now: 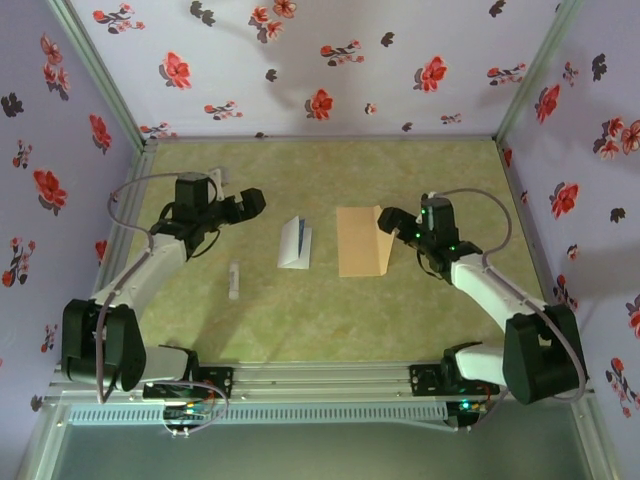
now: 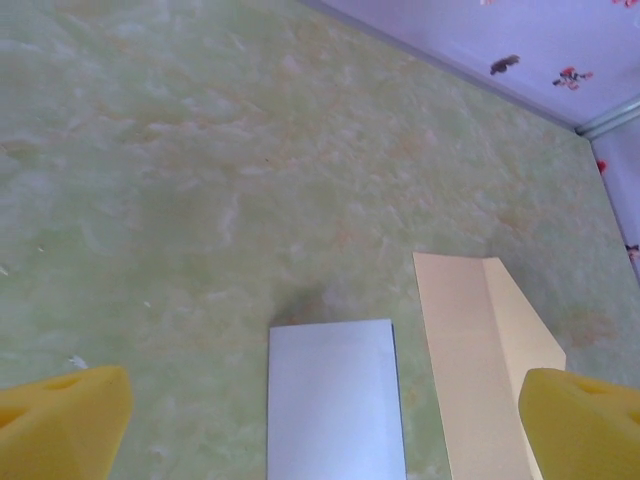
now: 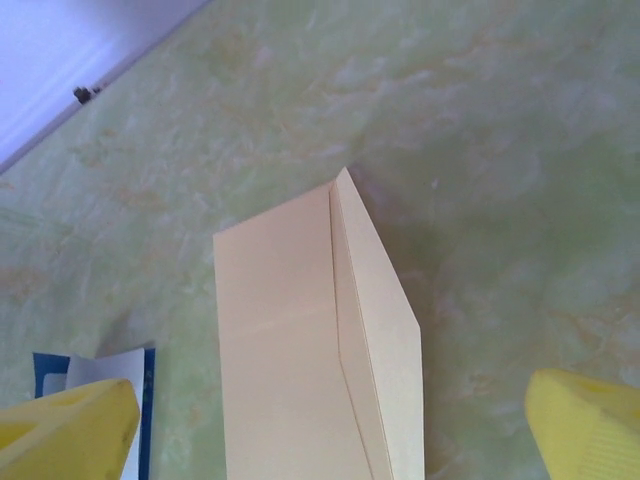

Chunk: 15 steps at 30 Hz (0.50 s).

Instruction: Place the letter into the envelope and seal it

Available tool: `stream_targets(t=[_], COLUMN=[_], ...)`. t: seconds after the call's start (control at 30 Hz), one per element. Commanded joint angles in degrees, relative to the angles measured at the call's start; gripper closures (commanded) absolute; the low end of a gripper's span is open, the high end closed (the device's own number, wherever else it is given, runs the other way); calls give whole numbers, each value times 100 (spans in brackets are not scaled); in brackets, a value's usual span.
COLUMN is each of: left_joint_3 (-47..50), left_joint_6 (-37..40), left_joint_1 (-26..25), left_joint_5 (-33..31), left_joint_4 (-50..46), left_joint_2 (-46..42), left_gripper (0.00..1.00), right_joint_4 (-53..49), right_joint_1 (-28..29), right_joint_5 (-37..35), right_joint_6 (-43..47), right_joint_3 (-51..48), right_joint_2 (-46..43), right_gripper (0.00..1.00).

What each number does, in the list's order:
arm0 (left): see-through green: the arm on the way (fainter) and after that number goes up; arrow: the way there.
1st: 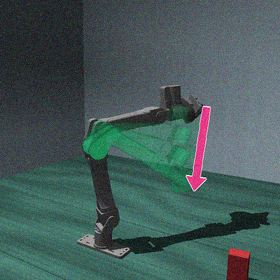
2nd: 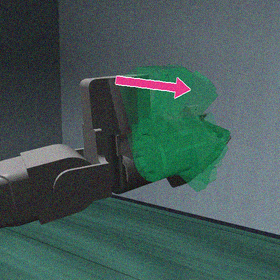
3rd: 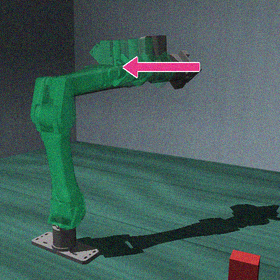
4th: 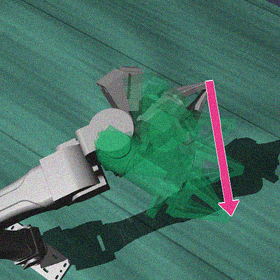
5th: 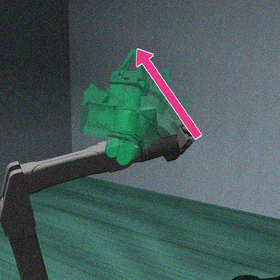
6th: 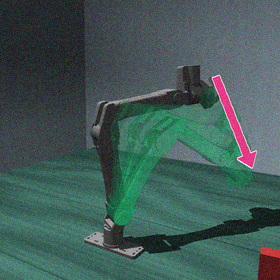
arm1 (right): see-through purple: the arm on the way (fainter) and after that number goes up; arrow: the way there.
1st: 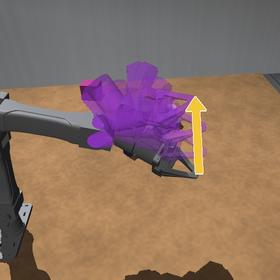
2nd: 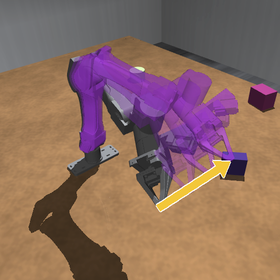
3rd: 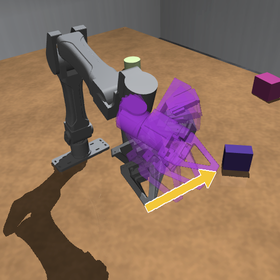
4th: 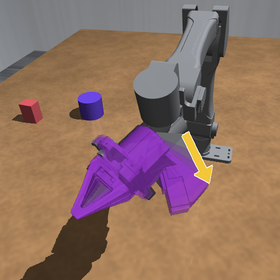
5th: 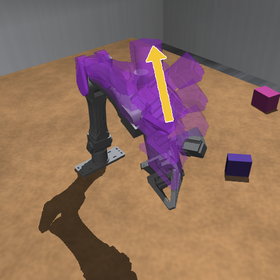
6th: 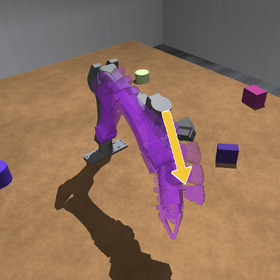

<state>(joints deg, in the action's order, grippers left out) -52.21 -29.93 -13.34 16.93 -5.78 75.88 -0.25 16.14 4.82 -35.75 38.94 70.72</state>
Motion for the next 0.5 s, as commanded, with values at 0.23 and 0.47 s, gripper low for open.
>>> stream_targets(t=[0.23, 0.47], left_joint_3=[-105, -691], left_joint_6=[62, 30], left_joint_1=[55, 383], left_joint_5=[-480, -503], left_joint_4=[53, -884], left_joint_2=[-235, -96], left_gripper=[0, 0], right_joint_4=[-798, -1482], right_joint_1=[468, 1597], right_joint_5=[361, -25], right_joint_6=[408, 112], right_joint_3=[919, 2153], right_joint_2=[488, 1561], right_gripper=[15, 15])
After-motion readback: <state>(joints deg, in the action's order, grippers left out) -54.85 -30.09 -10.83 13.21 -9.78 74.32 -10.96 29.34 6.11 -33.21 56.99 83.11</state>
